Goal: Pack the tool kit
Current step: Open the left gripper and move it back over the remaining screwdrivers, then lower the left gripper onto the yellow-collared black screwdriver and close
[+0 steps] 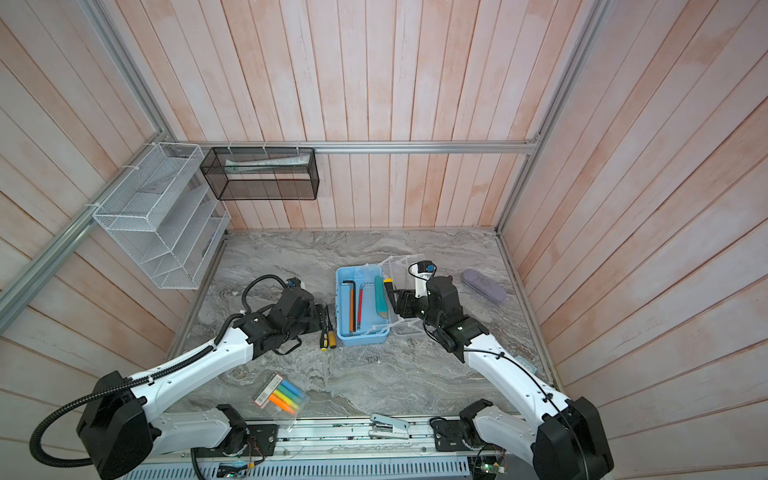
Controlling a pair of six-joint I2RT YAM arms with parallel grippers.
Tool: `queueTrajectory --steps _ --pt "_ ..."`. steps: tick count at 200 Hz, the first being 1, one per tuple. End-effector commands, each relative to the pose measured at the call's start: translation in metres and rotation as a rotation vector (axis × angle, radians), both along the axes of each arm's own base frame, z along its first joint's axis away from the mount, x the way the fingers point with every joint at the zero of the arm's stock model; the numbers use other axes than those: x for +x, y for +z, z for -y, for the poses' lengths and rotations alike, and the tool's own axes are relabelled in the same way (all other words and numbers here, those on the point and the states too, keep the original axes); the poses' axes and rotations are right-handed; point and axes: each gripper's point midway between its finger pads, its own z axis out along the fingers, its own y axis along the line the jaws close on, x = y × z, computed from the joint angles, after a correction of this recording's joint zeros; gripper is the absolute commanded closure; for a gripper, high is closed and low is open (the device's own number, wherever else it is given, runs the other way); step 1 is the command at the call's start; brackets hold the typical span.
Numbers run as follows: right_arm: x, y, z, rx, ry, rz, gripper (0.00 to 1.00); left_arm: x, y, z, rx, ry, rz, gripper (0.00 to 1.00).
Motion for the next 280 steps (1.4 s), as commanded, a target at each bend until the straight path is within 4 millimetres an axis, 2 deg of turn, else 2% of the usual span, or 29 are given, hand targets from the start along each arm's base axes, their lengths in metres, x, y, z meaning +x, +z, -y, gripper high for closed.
queueTrajectory --steps 1,49,67,98,159,203,234,280 --pt "0.003 0.015 -0.005 -0.004 0.004 0.031 0.40 -0.004 -0.014 -0.004 -0.014 0.027 -0.042 0.24" --pt "0.003 0.015 -0.010 -0.002 0.019 0.030 0.42 0.002 -0.045 0.001 0.035 0.015 -0.096 0.31" --pt "0.002 0.015 -0.011 0.000 0.023 0.033 0.43 0.005 -0.058 -0.002 0.071 0.027 -0.112 0.37" --pt "-0.001 0.014 -0.009 0.011 0.010 0.037 0.43 0.009 -0.073 -0.005 0.102 0.053 -0.123 0.40" --pt "-0.001 0.013 -0.007 0.018 0.003 0.043 0.44 0.015 -0.090 -0.007 0.158 0.063 -0.138 0.46" --pt "-0.004 0.013 -0.008 0.038 0.006 0.043 0.44 0.022 -0.093 -0.005 0.192 0.055 -0.133 0.48" --pt "-0.005 0.013 -0.006 0.037 0.001 0.046 0.44 0.023 -0.095 -0.006 0.212 0.054 -0.128 0.48" --pt "-0.006 0.011 -0.006 0.041 0.001 0.045 0.44 0.019 -0.107 -0.008 0.262 0.055 -0.155 0.52"
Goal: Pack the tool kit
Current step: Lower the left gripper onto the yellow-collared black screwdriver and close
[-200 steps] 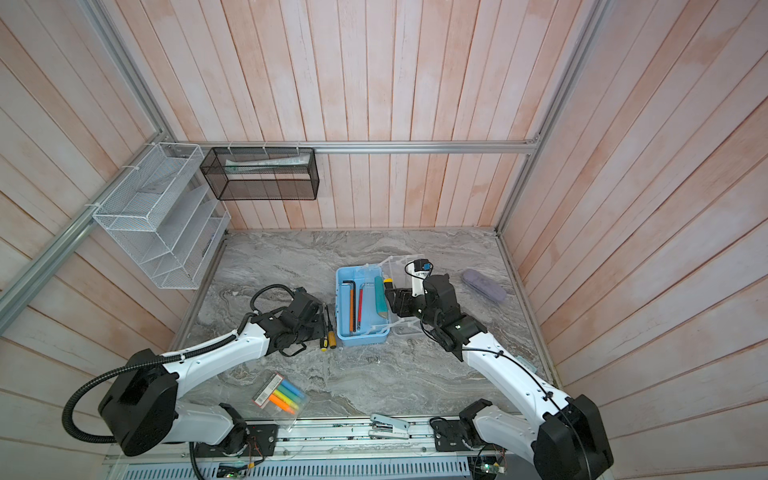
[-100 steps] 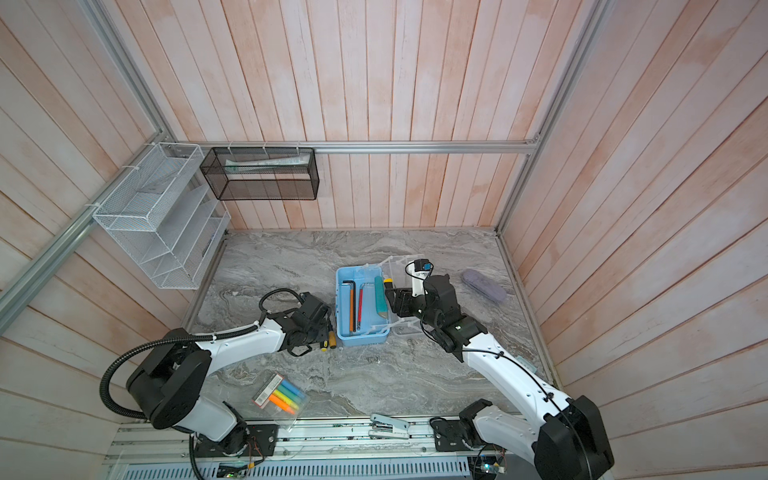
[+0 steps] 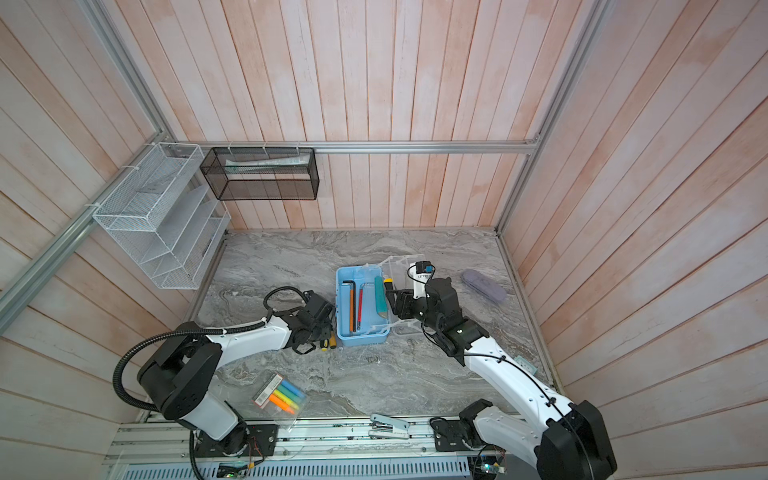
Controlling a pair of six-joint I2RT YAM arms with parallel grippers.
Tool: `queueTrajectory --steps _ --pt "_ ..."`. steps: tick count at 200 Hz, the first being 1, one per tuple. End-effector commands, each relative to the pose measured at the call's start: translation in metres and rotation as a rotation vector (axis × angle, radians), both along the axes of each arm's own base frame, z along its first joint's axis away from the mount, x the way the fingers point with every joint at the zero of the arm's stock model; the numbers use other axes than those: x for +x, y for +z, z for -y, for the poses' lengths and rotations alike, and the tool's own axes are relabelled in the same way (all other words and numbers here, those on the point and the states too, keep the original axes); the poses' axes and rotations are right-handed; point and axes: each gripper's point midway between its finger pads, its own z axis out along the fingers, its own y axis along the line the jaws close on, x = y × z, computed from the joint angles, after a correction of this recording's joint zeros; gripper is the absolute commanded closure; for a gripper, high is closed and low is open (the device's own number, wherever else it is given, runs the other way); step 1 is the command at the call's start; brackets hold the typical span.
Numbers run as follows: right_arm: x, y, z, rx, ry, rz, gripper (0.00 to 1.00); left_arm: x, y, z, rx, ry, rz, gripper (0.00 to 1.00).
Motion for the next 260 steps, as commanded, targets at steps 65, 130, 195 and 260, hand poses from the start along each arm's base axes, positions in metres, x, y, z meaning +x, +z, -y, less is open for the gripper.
queueTrajectory --steps 65,130,195,260 --pt "-0.003 -0.004 -0.002 0.026 0.003 0.006 0.44 -0.005 -0.017 -0.017 0.176 0.022 -0.026 0.58" --pt "-0.001 -0.005 -0.005 0.036 0.009 0.001 0.44 -0.009 -0.026 -0.020 0.192 0.019 -0.043 0.73" --pt "0.000 -0.011 -0.007 0.039 0.015 -0.015 0.44 -0.008 -0.028 -0.020 0.173 0.016 -0.043 1.00" --pt "0.000 -0.001 -0.010 0.060 0.024 -0.002 0.44 -0.007 0.013 -0.019 0.088 -0.001 0.010 1.00"
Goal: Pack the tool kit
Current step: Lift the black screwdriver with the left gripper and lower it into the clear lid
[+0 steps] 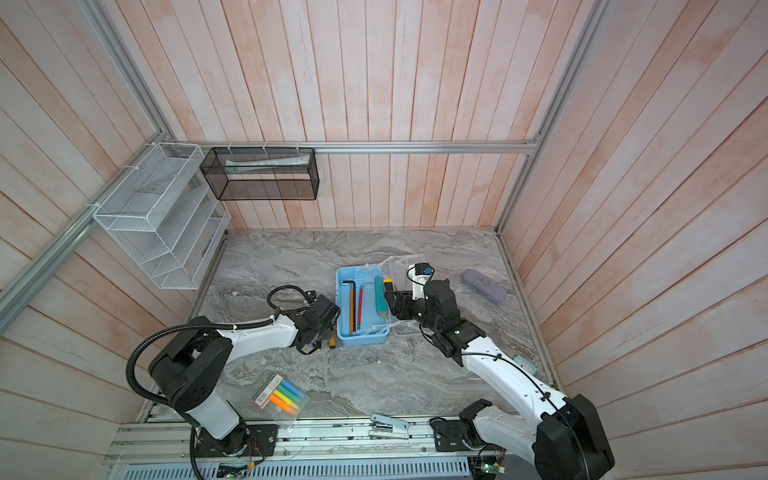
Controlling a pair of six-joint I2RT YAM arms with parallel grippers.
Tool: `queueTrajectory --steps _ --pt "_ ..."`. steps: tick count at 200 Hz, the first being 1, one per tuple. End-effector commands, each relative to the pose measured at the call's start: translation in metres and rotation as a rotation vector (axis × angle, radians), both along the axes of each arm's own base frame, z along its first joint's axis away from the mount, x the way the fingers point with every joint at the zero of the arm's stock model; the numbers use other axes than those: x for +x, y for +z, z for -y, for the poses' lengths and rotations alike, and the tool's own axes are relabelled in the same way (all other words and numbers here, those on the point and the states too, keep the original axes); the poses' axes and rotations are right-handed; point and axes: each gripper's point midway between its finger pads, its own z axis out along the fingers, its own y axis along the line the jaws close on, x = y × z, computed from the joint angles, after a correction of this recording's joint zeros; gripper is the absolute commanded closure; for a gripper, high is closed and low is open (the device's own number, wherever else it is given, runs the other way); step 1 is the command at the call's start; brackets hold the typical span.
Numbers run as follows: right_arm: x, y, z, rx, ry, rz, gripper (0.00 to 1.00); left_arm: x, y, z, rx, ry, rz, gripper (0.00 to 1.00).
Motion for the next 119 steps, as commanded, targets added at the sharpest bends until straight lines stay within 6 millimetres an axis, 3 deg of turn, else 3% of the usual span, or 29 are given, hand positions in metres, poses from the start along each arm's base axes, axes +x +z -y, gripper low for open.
queueTrajectory --steps 1,31,60,88,119 --pt "-0.001 0.009 -0.005 0.029 0.019 0.014 0.45 -0.008 0.018 -0.006 -0.019 -0.013 0.004 1.00" --pt "0.001 0.013 -0.004 0.047 0.009 0.021 0.44 -0.006 0.053 -0.006 -0.059 -0.014 0.058 1.00" --pt "0.012 0.021 0.020 0.075 -0.071 0.031 0.43 0.000 0.099 0.004 -0.159 -0.029 0.146 1.00" --pt "0.021 0.031 0.048 0.094 -0.166 0.064 0.43 0.019 0.147 0.036 -0.280 -0.076 0.261 1.00" --pt "0.024 0.038 0.063 0.092 -0.215 0.074 0.43 0.041 0.190 0.096 -0.355 -0.179 0.340 1.00"
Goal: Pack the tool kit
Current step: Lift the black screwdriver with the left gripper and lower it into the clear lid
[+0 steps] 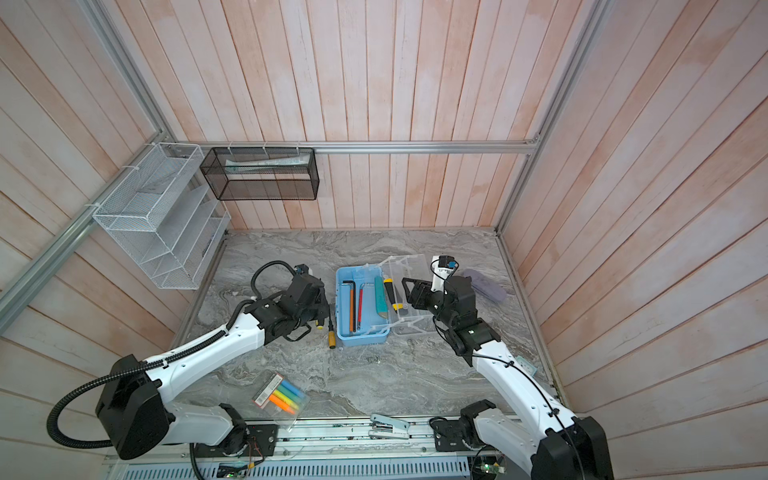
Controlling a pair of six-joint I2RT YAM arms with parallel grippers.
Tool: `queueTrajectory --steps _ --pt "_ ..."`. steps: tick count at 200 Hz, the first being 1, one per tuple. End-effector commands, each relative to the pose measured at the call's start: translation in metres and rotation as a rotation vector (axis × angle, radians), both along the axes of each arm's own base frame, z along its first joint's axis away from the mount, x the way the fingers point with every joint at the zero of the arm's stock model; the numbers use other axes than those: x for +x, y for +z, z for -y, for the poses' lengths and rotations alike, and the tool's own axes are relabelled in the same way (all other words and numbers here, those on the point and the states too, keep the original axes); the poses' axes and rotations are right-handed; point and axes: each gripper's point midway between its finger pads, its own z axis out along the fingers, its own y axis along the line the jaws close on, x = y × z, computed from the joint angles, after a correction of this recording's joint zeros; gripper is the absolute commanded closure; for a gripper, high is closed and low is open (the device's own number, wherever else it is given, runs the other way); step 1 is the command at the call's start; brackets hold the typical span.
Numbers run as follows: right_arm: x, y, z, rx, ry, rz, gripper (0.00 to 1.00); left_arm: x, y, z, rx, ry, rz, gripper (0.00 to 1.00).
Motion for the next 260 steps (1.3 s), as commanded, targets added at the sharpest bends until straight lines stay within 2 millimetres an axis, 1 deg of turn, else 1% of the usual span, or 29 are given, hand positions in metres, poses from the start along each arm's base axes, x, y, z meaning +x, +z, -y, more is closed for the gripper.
queueTrajectory --steps 1,11,28,52,68,85,109,142,162,176,209,233,260 --pt "0.001 0.005 0.010 0.008 -0.043 0.011 0.43 0.018 0.037 0.050 -0.077 -0.089 0.096 1.00" --pt "0.000 0.009 0.013 0.008 -0.049 0.018 0.43 0.022 0.050 0.072 -0.121 -0.131 0.125 1.00" --pt "-0.003 0.012 0.017 0.003 -0.060 0.026 0.43 0.026 0.065 0.106 -0.211 -0.207 0.146 1.00" --pt "-0.006 0.016 0.027 0.002 -0.083 0.044 0.43 0.033 0.077 0.138 -0.300 -0.266 0.160 1.00" --pt "-0.007 0.015 0.032 0.001 -0.095 0.044 0.43 0.038 0.077 0.156 -0.315 -0.283 0.151 1.00" --pt "-0.007 0.012 0.036 0.005 -0.098 0.040 0.43 0.040 0.068 0.176 -0.323 -0.302 0.127 1.00" --pt "-0.007 0.007 0.035 0.008 -0.092 0.032 0.43 0.045 0.057 0.196 -0.337 -0.303 0.098 1.00" --pt "-0.007 0.005 0.035 0.007 -0.087 0.031 0.43 0.053 0.050 0.210 -0.340 -0.272 0.093 1.00" --pt "-0.008 0.003 0.035 0.001 -0.085 0.029 0.43 0.057 0.035 0.218 -0.329 -0.267 0.063 1.00" --pt "-0.008 0.002 0.036 -0.003 -0.086 0.029 0.43 0.060 0.029 0.221 -0.324 -0.261 0.053 1.00" --pt "-0.009 -0.002 0.037 0.000 -0.081 0.026 0.43 0.067 0.018 0.226 -0.311 -0.240 0.043 1.00" --pt "-0.011 -0.003 0.038 0.001 -0.081 0.028 0.43 0.070 0.003 0.227 -0.285 -0.224 0.020 1.00" --pt "-0.012 -0.005 0.038 0.001 -0.078 0.027 0.43 0.073 -0.009 0.228 -0.255 -0.215 -0.002 1.00"
